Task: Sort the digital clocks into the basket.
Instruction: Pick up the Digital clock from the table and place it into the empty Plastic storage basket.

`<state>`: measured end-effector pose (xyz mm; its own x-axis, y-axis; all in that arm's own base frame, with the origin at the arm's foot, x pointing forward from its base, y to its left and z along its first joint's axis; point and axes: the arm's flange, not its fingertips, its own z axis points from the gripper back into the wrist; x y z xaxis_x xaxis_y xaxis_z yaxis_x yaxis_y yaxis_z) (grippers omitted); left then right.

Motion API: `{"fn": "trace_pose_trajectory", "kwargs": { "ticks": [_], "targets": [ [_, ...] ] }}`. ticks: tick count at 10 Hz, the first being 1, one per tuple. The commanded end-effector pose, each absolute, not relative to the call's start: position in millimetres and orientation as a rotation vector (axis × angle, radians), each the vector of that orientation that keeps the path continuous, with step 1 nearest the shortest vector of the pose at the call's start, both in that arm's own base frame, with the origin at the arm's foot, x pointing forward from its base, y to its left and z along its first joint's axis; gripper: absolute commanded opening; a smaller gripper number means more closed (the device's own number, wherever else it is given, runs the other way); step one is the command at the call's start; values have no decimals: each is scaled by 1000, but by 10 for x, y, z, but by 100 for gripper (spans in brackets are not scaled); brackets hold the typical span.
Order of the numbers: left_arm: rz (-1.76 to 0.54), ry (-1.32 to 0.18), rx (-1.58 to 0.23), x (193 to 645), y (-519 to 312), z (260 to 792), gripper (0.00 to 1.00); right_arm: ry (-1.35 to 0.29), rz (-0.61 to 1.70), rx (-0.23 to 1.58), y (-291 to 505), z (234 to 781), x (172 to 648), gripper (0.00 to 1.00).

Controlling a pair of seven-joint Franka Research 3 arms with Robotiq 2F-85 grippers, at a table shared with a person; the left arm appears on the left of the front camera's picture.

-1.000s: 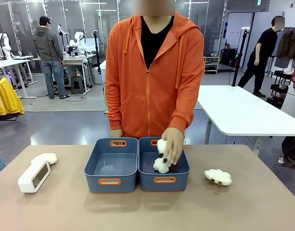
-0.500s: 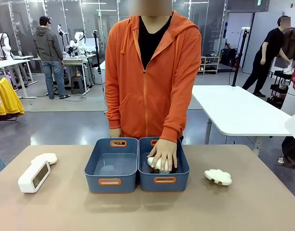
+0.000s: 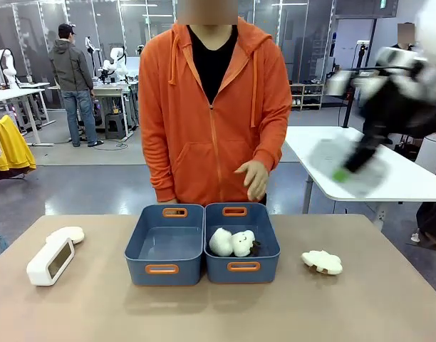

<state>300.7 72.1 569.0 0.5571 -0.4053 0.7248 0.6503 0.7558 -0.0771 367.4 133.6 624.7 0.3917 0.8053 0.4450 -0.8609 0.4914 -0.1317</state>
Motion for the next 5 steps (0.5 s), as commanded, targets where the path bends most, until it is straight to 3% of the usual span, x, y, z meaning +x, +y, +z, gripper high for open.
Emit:
{"fn": "trace_pose_trajectory", "kwargs": {
  "ticks": [1, 5],
  "targets": [
    [-657, -751, -363, 3020, 743, 5706, 100, -548, 1063, -3, 2162, 6273, 4047, 3],
    [-657, -751, -363, 3020, 743, 5706, 100, -546, 1146, -65, 3885, 5688, 4201, 3]
  ]
}}
